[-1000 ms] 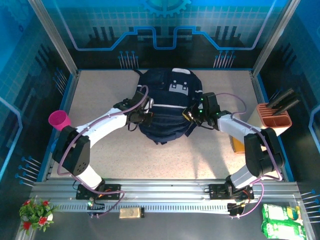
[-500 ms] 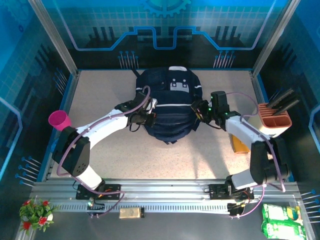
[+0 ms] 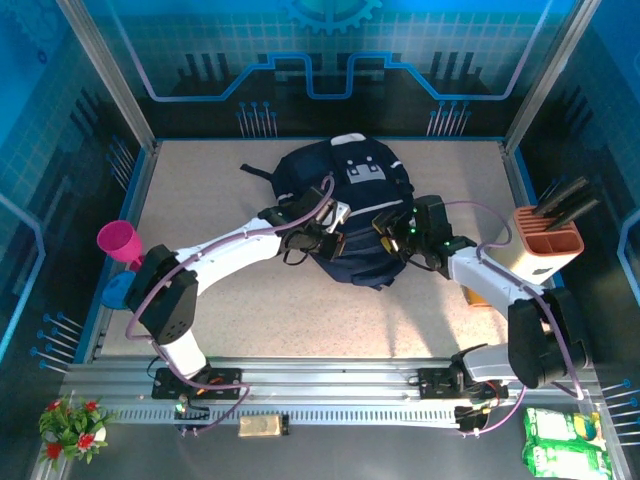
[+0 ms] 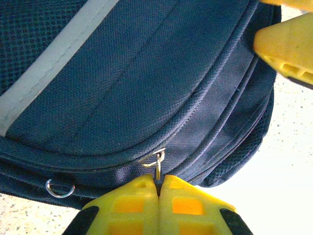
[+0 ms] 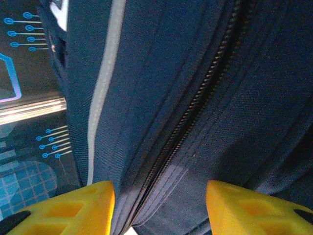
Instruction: Pack books, pencil case, and school supplies into a backpack
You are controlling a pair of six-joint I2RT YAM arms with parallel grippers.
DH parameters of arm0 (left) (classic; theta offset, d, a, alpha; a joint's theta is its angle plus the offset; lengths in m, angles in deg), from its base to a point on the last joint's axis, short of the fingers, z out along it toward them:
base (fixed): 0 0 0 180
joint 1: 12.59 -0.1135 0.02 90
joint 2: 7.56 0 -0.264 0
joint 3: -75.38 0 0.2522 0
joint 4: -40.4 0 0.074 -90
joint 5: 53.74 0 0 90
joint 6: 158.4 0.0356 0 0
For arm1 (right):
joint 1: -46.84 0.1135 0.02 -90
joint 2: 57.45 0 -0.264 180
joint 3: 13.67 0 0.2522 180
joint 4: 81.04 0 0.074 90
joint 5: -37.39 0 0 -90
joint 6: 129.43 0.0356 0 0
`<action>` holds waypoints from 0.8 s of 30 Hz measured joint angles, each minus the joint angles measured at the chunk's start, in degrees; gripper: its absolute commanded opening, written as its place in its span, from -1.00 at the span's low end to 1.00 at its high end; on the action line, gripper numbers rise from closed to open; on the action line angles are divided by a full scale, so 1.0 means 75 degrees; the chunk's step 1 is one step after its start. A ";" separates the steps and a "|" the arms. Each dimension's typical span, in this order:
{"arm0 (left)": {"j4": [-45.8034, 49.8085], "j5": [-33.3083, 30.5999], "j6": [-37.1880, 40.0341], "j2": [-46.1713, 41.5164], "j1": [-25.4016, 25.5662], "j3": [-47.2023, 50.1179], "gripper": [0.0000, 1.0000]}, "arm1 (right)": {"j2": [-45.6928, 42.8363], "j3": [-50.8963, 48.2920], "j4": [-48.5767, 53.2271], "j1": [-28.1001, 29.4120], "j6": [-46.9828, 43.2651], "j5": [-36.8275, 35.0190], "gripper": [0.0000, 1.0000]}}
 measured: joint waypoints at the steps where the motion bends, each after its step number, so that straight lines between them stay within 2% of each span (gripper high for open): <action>1: 0.0006 0.0003 0.0003 0.0003 0.0000 0.0000 -1.00 | 0.0079 0.0003 -0.0026 0.0015 0.0012 0.0020 -0.03; 6: 0.0035 0.0003 0.0026 0.0041 0.0000 0.0000 -1.00 | 0.0423 0.0140 -0.0166 0.0015 0.0055 0.0079 -0.20; 12: 0.0198 -0.0093 0.0230 0.0050 0.0000 -0.0029 -1.00 | 0.0697 0.0350 -0.0216 0.0015 -0.0082 0.0055 -0.25; 17: 0.0353 -0.0221 0.0434 0.0050 -0.0009 -0.0038 -1.00 | 0.0912 0.0466 -0.0207 0.0015 -0.0221 0.0050 -0.61; 24: 0.0685 -0.0388 0.0525 0.0015 -0.0443 -0.0009 -1.00 | 0.0927 0.0542 -0.0017 0.0012 -0.0554 -0.0181 -0.74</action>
